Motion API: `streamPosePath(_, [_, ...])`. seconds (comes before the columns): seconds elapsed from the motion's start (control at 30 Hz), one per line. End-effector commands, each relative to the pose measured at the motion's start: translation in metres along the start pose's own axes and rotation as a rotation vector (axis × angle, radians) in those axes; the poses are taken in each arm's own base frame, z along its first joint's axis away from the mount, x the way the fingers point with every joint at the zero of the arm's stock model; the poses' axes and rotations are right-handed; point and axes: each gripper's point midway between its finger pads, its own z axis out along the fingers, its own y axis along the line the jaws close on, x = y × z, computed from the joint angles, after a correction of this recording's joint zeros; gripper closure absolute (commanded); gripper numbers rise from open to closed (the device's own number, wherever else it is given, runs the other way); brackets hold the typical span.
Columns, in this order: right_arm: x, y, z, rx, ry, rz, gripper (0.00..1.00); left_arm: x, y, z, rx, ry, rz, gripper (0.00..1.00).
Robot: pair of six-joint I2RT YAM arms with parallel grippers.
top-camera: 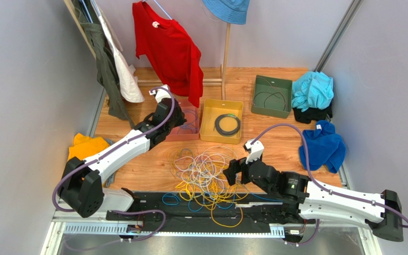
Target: Untangle the cables
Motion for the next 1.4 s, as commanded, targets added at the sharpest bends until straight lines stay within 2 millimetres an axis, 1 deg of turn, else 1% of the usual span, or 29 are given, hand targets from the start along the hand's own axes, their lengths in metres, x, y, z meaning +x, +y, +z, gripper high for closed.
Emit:
streamPosePath(0.0, [-0.018, 0.011, -0.002, -0.027, -0.050, 0.041, 0.02, -0.029, -0.024, -0.025, 0.045, -0.063, -0.041, 1.00])
streamPosePath(0.13, [-0.018, 0.011, -0.001, -0.028, -0.049, 0.040, 0.02, -0.034, -0.031, -0.038, 0.060, -0.075, -0.053, 1.00])
streamPosePath(0.17, [-0.017, 0.012, 0.000, -0.031, -0.045, 0.038, 0.02, -0.036, -0.035, -0.045, 0.075, -0.082, -0.055, 1.00])
streamPosePath(0.27, [-0.018, 0.014, 0.000, -0.041, -0.048, 0.044, 0.02, -0.039, -0.038, -0.053, 0.082, -0.097, -0.053, 1.00])
streamPosePath(0.4, [-0.019, 0.015, 0.000, -0.042, -0.050, 0.044, 0.02, -0.041, -0.038, -0.052, 0.069, -0.103, -0.050, 1.00])
streamPosePath(0.53, [-0.020, 0.013, -0.002, -0.039, -0.054, 0.045, 0.02, -0.037, -0.036, -0.044, 0.051, -0.100, -0.043, 1.00])
streamPosePath(0.57, [-0.019, 0.012, -0.003, -0.034, -0.052, 0.042, 0.02, -0.036, -0.035, -0.039, 0.037, -0.101, -0.035, 1.00])
streamPosePath(0.63, [-0.018, 0.011, -0.003, -0.031, -0.050, 0.041, 0.02, -0.040, -0.032, -0.032, 0.018, -0.111, -0.028, 1.00])
streamPosePath(0.67, [-0.018, 0.009, -0.004, -0.027, -0.050, 0.039, 0.02, -0.040, -0.024, -0.021, -0.011, -0.104, -0.024, 1.00])
streamPosePath(0.73, [-0.019, 0.008, -0.004, -0.022, -0.051, 0.039, 0.02, -0.046, -0.022, -0.012, -0.007, -0.089, -0.040, 1.00])
streamPosePath(0.77, [-0.019, 0.007, -0.005, -0.020, -0.052, 0.036, 0.02, -0.050, -0.010, -0.001, -0.038, -0.089, -0.045, 1.00])
streamPosePath(0.83, [-0.020, 0.007, -0.005, -0.019, -0.056, 0.035, 0.02, -0.059, -0.007, 0.010, -0.039, -0.089, -0.049, 1.00])
streamPosePath(0.87, [-0.020, 0.006, -0.005, -0.015, -0.057, 0.035, 0.02, -0.059, 0.004, 0.023, -0.071, -0.076, -0.051, 1.00])
streamPosePath(0.9, [-0.020, 0.006, -0.005, -0.014, -0.056, 0.029, 0.02, -0.064, 0.001, 0.028, -0.058, -0.069, -0.051, 1.00])
streamPosePath(0.93, [-0.020, 0.006, -0.005, -0.014, -0.056, 0.027, 0.02, -0.066, 0.004, 0.034, -0.066, -0.064, -0.050, 1.00])
streamPosePath(0.97, [-0.021, 0.005, -0.005, -0.009, -0.060, 0.026, 0.02, -0.063, 0.012, 0.046, -0.091, -0.051, -0.048, 1.00])
streamPosePath(1.0, [-0.020, 0.005, -0.004, -0.006, -0.057, 0.021, 0.02, -0.067, 0.010, 0.051, -0.085, -0.052, -0.048, 1.00])
streamPosePath(1.03, [-0.020, 0.006, -0.004, -0.007, -0.056, 0.022, 0.02, -0.066, 0.011, 0.057, -0.087, -0.043, -0.046, 1.00])
streamPosePath(1.07, [-0.020, 0.005, -0.004, -0.003, -0.055, 0.018, 0.02, -0.063, 0.016, 0.069, -0.103, -0.026, -0.046, 1.00])
streamPosePath(1.1, [-0.019, 0.005, -0.003, -0.002, -0.054, 0.014, 0.02, -0.060, 0.017, 0.075, -0.103, -0.008, -0.042, 1.00])
streamPosePath(1.13, [-0.019, 0.004, -0.003, 0.001, -0.052, 0.012, 0.02, -0.050, 0.022, 0.085, -0.121, 0.016, -0.032, 1.00])
streamPosePath(1.2, [-0.017, 0.003, -0.002, 0.009, -0.049, 0.007, 0.02, -0.045, 0.022, 0.095, -0.117, 0.025, -0.029, 1.00])
streamPosePath(1.27, [-0.015, 0.001, 0.000, 0.018, -0.045, -0.002, 0.02, -0.031, 0.029, 0.106, -0.126, 0.039, -0.015, 1.00])
streamPosePath(1.3, [-0.014, 0.001, 0.000, 0.017, -0.043, -0.005, 0.01, -0.033, 0.028, 0.111, -0.116, 0.015, -0.021, 1.00])
streamPosePath(1.37, [-0.012, -0.001, 0.002, 0.026, -0.039, -0.011, 0.01, -0.018, 0.037, 0.118, -0.125, 0.013, -0.021, 1.00])
